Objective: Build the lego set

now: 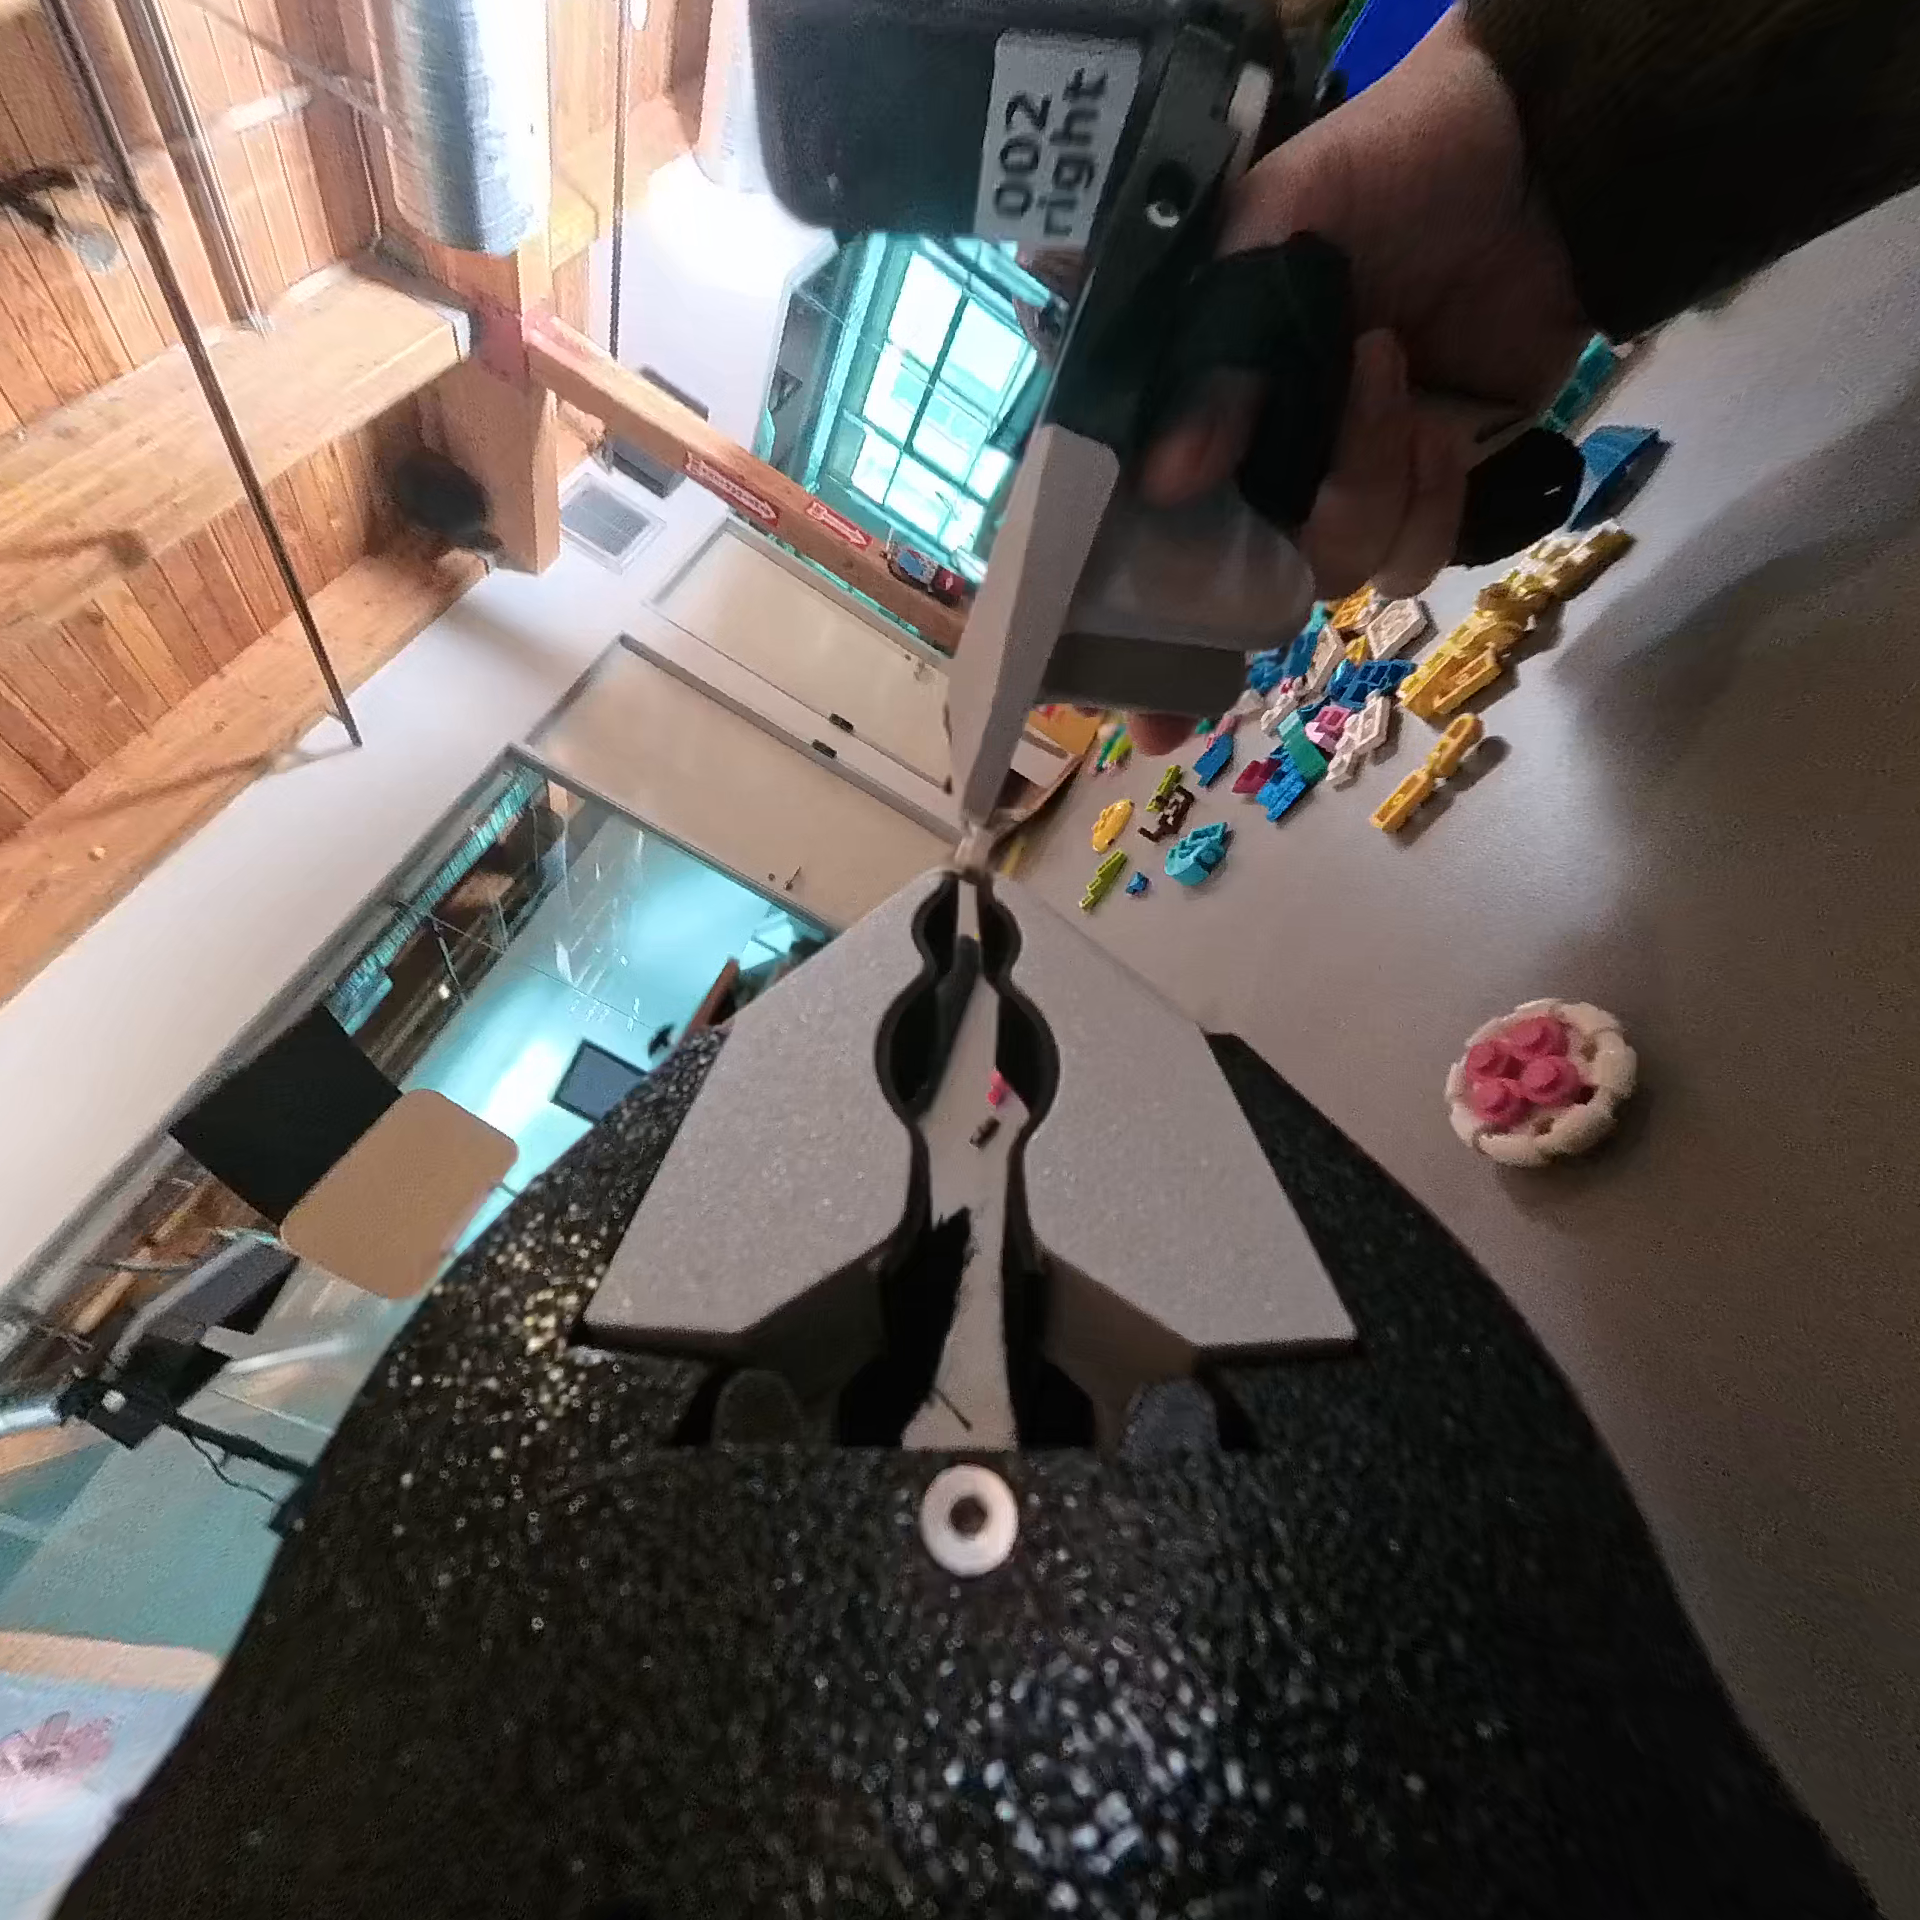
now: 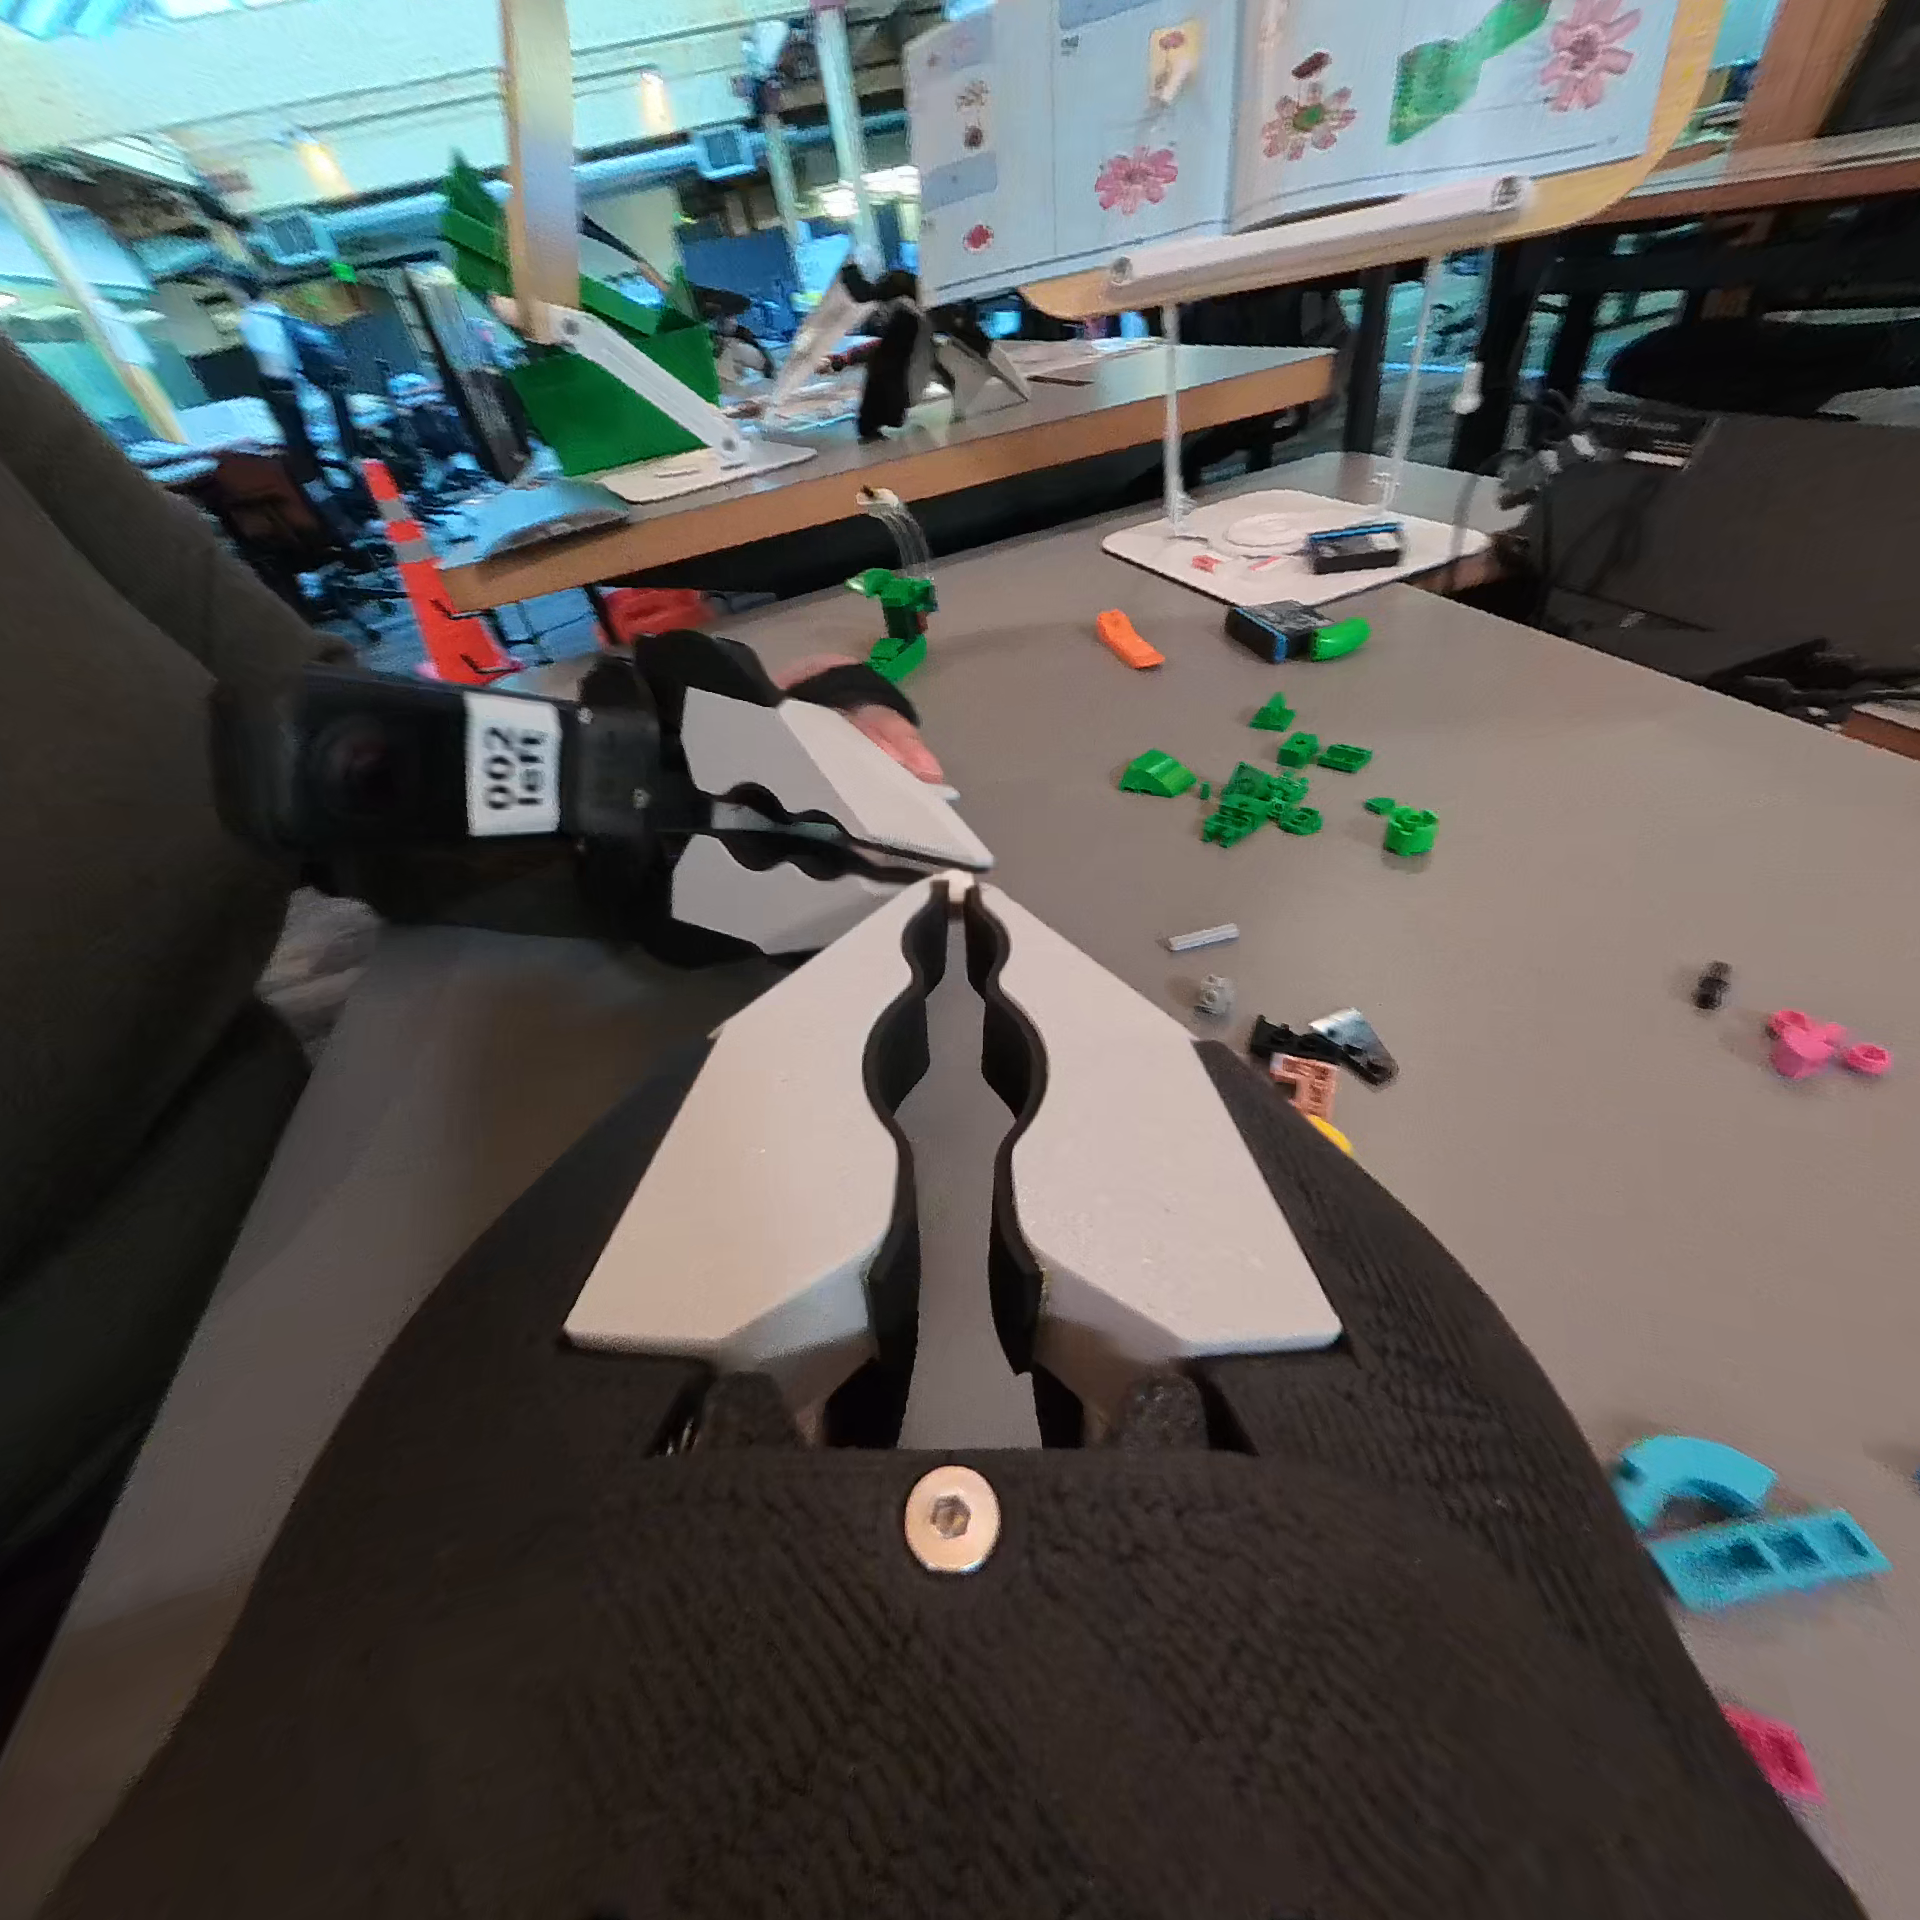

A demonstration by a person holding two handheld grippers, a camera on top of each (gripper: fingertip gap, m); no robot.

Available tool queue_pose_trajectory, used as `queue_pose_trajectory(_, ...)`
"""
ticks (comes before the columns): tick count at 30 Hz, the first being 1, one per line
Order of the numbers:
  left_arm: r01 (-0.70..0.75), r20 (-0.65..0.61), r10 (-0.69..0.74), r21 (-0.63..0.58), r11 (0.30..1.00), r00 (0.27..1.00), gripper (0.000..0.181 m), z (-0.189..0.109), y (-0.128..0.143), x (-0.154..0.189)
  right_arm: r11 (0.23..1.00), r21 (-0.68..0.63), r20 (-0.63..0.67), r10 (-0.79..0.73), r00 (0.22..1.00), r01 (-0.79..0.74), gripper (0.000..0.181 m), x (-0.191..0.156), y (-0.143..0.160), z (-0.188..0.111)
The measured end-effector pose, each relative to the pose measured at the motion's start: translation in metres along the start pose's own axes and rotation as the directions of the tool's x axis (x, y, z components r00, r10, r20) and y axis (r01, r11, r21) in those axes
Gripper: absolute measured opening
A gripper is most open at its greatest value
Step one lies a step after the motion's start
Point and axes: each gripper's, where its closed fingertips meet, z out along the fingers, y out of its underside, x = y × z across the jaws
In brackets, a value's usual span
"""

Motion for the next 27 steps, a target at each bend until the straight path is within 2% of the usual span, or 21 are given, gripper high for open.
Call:
queue_pose_trajectory(4, 0.129, 0.082, -0.127, -0.011, 0.992, 0.988, 0.0, -0.004, 0.007, -0.02, 0.981, -0.194, -0.168, -0.056, 0.984, 0.022, 0.002, 0.025, 0.03, -0.008)
queue_pose_trajectory(7, 0.185, 0.114, -0.184, 0.009, 0.983, 0.976, 0.0, -0.007, 0.009, -0.029, 0.947, -0.32, -0.161, -0.089, 0.983, 0.034, 0.002, 0.026, 0.052, 0.002)
queue_pose_trajectory(10, 0.177, 0.121, -0.177, 0.015, 0.984, 0.977, 0.0, -0.006, 0.008, -0.029, 0.908, -0.414, -0.133, -0.13, 0.983, 0.064, 0.002, 0.023, 0.07, 0.013)
queue_pose_trajectory(15, 0.172, 0.12, -0.173, 0.015, 0.985, 0.978, 0.0, -0.006, 0.007, -0.028, 0.842, -0.532, -0.137, -0.194, 0.971, 0.093, 0.002, 0.026, 0.088, 0.011)
queue_pose_trajectory(25, 0.256, 0.145, -0.255, 0.014, 0.967, 0.956, 0.0, -0.007, 0.015, -0.036, 0.803, -0.587, -0.134, -0.226, 0.965, 0.107, 0.003, 0.025, 0.096, 0.006)
queue_pose_trajectory(27, 0.261, 0.145, -0.261, 0.015, 0.965, 0.954, 0.0, -0.007, 0.015, -0.036, 0.802, -0.587, -0.147, -0.237, 0.96, 0.108, 0.009, 0.027, 0.096, 0.005)
